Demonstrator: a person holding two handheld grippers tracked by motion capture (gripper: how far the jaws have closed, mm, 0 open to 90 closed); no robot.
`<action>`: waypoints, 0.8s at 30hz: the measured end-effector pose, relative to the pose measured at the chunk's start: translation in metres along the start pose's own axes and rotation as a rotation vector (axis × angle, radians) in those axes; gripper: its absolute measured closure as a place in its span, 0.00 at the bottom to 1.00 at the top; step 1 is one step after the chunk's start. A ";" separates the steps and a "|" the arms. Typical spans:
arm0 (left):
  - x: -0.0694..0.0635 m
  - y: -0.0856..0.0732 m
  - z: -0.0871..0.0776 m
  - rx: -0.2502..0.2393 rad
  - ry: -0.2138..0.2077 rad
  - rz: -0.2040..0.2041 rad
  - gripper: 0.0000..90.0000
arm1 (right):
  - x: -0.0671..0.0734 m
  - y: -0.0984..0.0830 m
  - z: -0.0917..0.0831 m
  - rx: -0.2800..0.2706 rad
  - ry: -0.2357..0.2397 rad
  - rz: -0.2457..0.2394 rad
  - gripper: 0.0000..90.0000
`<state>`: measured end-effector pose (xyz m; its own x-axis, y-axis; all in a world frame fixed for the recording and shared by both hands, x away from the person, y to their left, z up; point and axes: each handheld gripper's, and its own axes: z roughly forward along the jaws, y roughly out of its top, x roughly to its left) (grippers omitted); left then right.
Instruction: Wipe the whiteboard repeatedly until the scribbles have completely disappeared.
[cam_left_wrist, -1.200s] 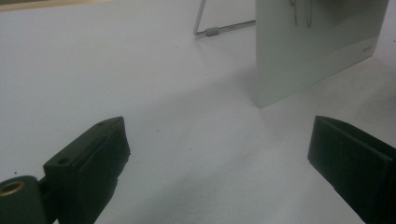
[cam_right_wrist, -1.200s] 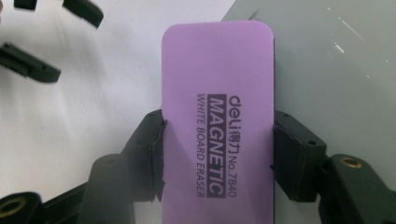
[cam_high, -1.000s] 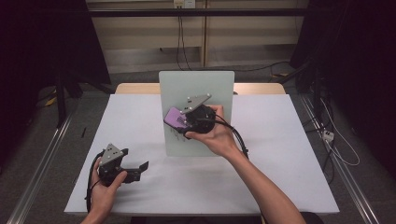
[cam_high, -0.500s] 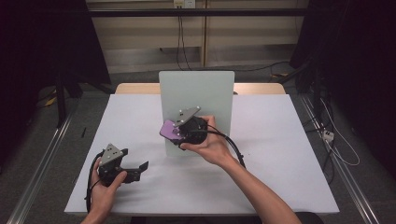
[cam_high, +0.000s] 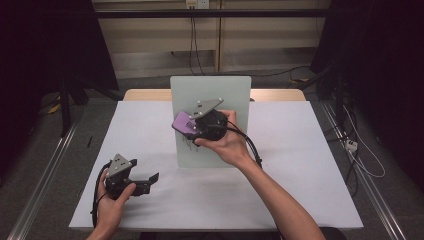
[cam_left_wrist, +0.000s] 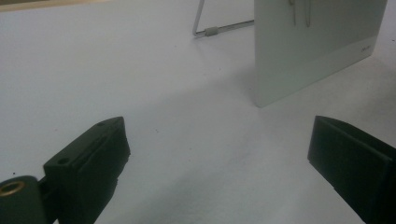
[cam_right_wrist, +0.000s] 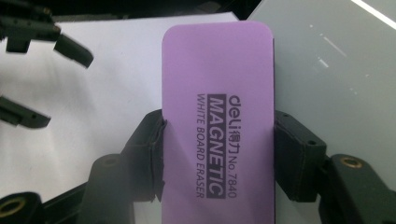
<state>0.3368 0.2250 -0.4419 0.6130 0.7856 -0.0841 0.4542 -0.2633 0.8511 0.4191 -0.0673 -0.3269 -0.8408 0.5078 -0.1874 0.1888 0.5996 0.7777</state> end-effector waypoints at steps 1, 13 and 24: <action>0.000 0.000 0.000 -0.001 -0.001 -0.001 0.06 | -0.001 0.001 0.000 -0.004 -0.002 0.004 0.46; 0.000 0.000 0.000 -0.002 0.000 0.004 0.06 | 0.019 -0.016 0.022 0.050 0.044 -0.027 0.46; 0.000 0.000 -0.001 -0.001 0.000 0.002 0.05 | 0.026 -0.032 0.027 0.088 0.082 -0.030 0.46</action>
<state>0.3366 0.2256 -0.4416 0.6141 0.7849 -0.0826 0.4526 -0.2645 0.8516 0.4055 -0.0565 -0.3726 -0.8846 0.4391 -0.1575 0.2039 0.6677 0.7160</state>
